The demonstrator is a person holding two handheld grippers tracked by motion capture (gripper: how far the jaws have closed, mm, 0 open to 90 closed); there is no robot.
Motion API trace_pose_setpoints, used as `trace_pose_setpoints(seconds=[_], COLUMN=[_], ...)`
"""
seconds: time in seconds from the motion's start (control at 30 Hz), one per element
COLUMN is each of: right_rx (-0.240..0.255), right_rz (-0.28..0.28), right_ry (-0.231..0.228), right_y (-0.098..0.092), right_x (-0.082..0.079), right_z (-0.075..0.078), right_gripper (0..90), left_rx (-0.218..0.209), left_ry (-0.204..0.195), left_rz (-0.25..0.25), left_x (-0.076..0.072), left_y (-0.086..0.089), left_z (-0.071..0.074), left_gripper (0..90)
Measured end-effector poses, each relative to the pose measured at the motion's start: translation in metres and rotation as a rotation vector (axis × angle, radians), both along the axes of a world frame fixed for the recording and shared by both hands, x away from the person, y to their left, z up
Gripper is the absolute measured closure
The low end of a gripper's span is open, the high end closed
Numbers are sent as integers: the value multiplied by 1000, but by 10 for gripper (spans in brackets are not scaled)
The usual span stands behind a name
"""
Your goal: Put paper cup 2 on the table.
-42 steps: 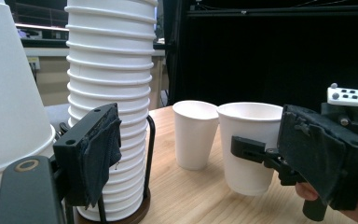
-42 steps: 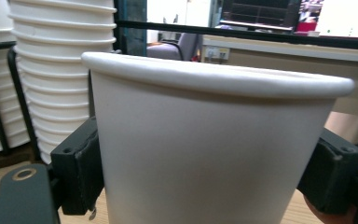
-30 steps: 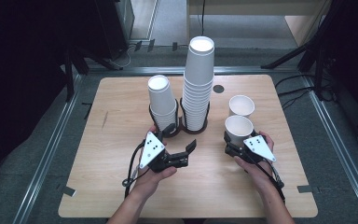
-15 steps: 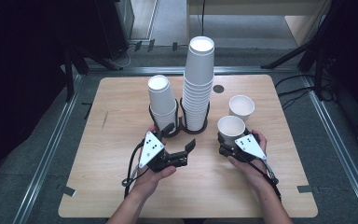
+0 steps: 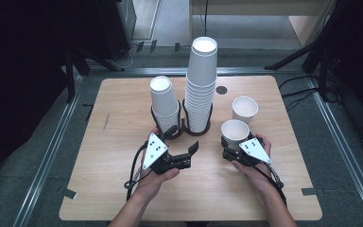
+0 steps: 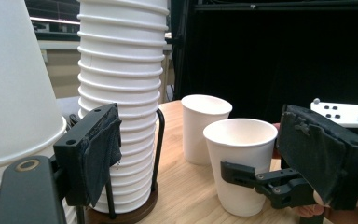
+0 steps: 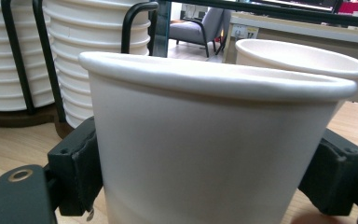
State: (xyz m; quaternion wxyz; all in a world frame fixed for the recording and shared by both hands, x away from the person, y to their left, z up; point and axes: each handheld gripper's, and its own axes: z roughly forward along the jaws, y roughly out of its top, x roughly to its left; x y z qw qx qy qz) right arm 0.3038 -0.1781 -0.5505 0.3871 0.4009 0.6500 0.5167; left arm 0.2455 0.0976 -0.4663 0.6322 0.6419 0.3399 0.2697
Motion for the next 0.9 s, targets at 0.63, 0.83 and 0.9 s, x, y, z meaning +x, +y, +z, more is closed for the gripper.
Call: trace_pose_setpoints(seconds=[0.63, 0.83, 0.9], right_rx=[31, 38, 45], right_rz=[-10, -4, -4], right_ry=[26, 40, 52], right_y=[-6, -9, -11], right_x=[-2, -4, -4], right_z=[1, 1, 1], right_gripper=[135, 130, 128], left_rx=[41, 56, 56], left_ry=[75, 88, 95], left_rz=[75, 117, 126], left_x=[-7, -20, -23], left_y=[36, 61, 67], left_z=[-5, -14, -17], left_gripper=[140, 139, 137])
